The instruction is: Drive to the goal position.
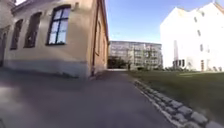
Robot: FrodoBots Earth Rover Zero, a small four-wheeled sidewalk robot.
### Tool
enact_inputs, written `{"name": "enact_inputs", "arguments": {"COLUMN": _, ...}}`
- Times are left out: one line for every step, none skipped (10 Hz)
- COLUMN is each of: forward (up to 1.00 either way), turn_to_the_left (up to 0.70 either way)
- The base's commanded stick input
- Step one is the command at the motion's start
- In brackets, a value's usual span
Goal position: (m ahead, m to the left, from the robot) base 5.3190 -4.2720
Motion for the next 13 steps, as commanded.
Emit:
{"name": "enact_inputs", "arguments": {"forward": 0.70, "turn_to_the_left": -0.11}}
{"name": "enact_inputs", "arguments": {"forward": 0.70, "turn_to_the_left": -0.13}}
{"name": "enact_inputs", "arguments": {"forward": 0.70, "turn_to_the_left": -0.05}}
{"name": "enact_inputs", "arguments": {"forward": 0.70, "turn_to_the_left": -0.01}}
{"name": "enact_inputs", "arguments": {"forward": 0.70, "turn_to_the_left": -0.08}}
{"name": "enact_inputs", "arguments": {"forward": 0.70, "turn_to_the_left": -0.09}}
{"name": "enact_inputs", "arguments": {"forward": 0.70, "turn_to_the_left": -0.06}}
{"name": "enact_inputs", "arguments": {"forward": 0.70, "turn_to_the_left": -0.12}}
{"name": "enact_inputs", "arguments": {"forward": 0.70, "turn_to_the_left": -0.07}}
{"name": "enact_inputs", "arguments": {"forward": 0.70, "turn_to_the_left": -0.01}}
{"name": "enact_inputs", "arguments": {"forward": 0.70, "turn_to_the_left": -0.08}}
{"name": "enact_inputs", "arguments": {"forward": 0.70, "turn_to_the_left": -0.01}}
{"name": "enact_inputs", "arguments": {"forward": 0.70, "turn_to_the_left": 0.00}}
